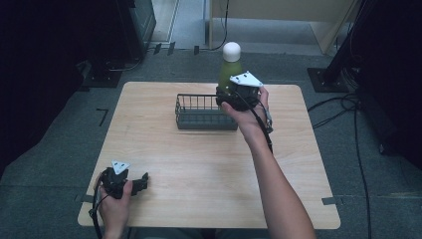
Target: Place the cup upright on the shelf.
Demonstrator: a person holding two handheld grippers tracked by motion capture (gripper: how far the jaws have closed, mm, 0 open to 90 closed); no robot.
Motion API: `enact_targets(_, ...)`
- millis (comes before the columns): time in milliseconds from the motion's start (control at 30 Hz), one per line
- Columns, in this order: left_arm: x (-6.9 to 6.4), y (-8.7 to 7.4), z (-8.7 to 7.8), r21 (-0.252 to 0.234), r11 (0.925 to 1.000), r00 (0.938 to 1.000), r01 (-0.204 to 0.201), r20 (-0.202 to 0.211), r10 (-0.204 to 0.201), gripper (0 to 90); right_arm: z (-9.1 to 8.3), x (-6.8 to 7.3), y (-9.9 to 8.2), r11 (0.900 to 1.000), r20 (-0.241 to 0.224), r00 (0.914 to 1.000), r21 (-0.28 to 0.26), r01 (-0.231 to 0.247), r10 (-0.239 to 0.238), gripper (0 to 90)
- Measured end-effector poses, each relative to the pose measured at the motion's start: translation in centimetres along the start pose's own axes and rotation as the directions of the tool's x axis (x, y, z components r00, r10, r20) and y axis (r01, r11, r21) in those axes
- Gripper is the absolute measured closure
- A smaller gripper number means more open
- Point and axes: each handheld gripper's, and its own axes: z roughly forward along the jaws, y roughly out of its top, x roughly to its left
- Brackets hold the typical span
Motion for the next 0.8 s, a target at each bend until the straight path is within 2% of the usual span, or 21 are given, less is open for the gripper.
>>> enact_targets(267,0.0,0.0,0.0,0.001,1.0,1.0,-0.001,0.001,0.001,0.0,2.4,-0.5,-0.2,0.9998,0.028,0.9995,0.017,-0.013,0.012,20.8)
enact_targets(467,0.0,0.0,0.0,0.001,1.0,1.0,-0.001,0.001,0.001,0.0,4.0,-0.5,-0.7,0.9984,0.025,0.9986,0.031,-0.047,0.046,20.8)
enact_targets(800,0.0,0.0,0.0,0.001,1.0,1.0,-0.001,0.001,0.001,0.0,5.8,0.0,-1.7,0.9974,0.019,0.9985,0.051,-0.051,0.05,20.8)
